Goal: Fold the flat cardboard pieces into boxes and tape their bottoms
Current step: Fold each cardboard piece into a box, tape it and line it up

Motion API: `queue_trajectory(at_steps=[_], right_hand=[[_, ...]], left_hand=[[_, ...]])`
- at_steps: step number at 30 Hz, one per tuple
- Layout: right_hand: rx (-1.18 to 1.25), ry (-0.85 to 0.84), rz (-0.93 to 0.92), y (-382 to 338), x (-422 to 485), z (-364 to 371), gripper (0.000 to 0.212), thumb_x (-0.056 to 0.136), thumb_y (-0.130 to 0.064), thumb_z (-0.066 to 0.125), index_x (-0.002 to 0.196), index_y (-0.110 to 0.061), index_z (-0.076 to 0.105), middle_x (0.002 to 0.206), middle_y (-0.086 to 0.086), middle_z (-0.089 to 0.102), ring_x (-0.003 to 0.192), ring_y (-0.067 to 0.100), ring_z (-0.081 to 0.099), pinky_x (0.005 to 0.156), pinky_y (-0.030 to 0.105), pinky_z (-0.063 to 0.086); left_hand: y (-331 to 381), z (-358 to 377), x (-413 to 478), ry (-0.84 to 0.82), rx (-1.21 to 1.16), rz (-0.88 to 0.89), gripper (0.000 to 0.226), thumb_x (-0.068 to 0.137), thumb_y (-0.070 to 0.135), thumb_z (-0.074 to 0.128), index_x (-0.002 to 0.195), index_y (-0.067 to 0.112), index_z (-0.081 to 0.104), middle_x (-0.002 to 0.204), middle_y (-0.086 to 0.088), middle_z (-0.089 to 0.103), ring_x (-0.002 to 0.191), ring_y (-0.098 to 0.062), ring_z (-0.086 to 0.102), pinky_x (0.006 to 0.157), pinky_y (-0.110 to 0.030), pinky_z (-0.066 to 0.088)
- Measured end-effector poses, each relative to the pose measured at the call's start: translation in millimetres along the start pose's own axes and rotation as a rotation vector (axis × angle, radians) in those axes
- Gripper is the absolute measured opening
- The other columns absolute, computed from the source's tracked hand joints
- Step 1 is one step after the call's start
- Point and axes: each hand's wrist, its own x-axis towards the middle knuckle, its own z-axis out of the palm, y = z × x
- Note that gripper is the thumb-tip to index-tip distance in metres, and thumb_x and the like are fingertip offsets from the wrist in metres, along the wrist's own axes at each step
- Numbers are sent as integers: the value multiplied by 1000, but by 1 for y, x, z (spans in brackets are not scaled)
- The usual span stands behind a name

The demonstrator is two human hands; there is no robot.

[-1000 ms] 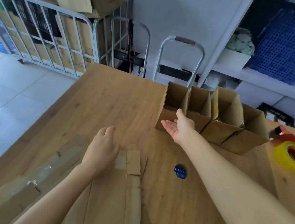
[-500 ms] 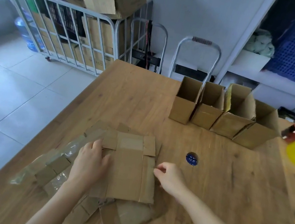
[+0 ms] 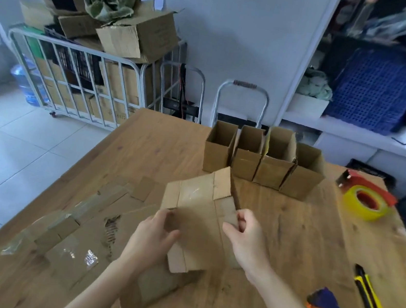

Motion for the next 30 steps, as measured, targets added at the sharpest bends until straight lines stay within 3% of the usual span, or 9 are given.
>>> queue_trajectory(at_steps=[3, 8, 12, 14, 19, 21, 25, 28, 30], right_hand=[[-233, 34, -190, 8, -21, -39, 9, 94, -21, 60, 102, -24, 56, 95, -10, 64, 86, 4, 63, 67, 18, 53], [-612, -26, -355, 25, -55, -90, 26, 97, -20, 55, 123, -23, 55, 107, -2, 67, 95, 12, 65, 76, 24, 56], [-736, -92, -373, 41, -78, -101, 26, 100, -19, 46, 124, -25, 52, 107, -1, 68, 95, 17, 65, 73, 29, 55], [-693, -116, -391, 48, -88, -100, 27, 100, -19, 47, 125, -24, 54, 108, -1, 69, 99, 17, 66, 78, 30, 56], [-509, -81, -447, 41, -95, -113, 29, 100, -26, 50, 123, -16, 64, 115, -1, 67, 105, 14, 62, 87, 21, 49], [-548, 20, -407, 38, -93, -124, 33, 97, -29, 55, 127, -16, 61, 116, -1, 62, 103, 16, 60, 80, 21, 47], [-661, 21, -130, 43, -86, -140, 45, 94, -40, 59, 134, -20, 52, 122, -1, 57, 101, 16, 60, 69, 21, 44], [-617, 26, -63, 48, -77, -140, 20, 97, -30, 52, 107, -19, 66, 98, 0, 67, 88, 15, 63, 63, 23, 49], [-648, 88, -49, 49, -69, -137, 21, 99, -23, 48, 89, -16, 65, 82, 0, 63, 73, 13, 57, 51, 18, 41]], left_hand=[[43, 15, -18, 63, -77, 49, 55, 95, 41, 52, 143, 18, 36, 137, 9, 44, 124, -8, 44, 95, -20, 36], [93, 36, -41, 118, -227, 95, 73, 93, 51, 49, 153, 20, 19, 154, 4, 30, 140, -13, 31, 113, -33, 32], [122, 63, -61, -33, -329, 95, 40, 97, 42, 49, 134, 29, 42, 115, 26, 50, 108, 4, 49, 82, -11, 39], [127, 78, -68, -43, -359, 62, 32, 97, 35, 52, 127, 34, 42, 109, 27, 51, 105, 5, 49, 77, -8, 36], [127, 92, -74, 48, -335, -69, 17, 92, 12, 47, 106, 22, 46, 99, 3, 61, 88, -8, 56, 71, -27, 51], [123, 90, -73, 57, -282, -41, 19, 91, 12, 49, 108, 20, 47, 105, 2, 60, 91, -13, 57, 75, -31, 52], [118, 88, -68, 8, -256, 38, 36, 92, 13, 55, 127, 13, 48, 114, 6, 54, 102, -10, 53, 71, -15, 45], [117, 86, -63, -44, -223, 103, 35, 91, 13, 57, 126, 14, 49, 117, 4, 57, 106, -10, 55, 68, -10, 42], [114, 78, -60, -100, -190, 162, 39, 90, 10, 56, 128, 15, 50, 119, 3, 58, 111, -11, 54, 76, -11, 43]])
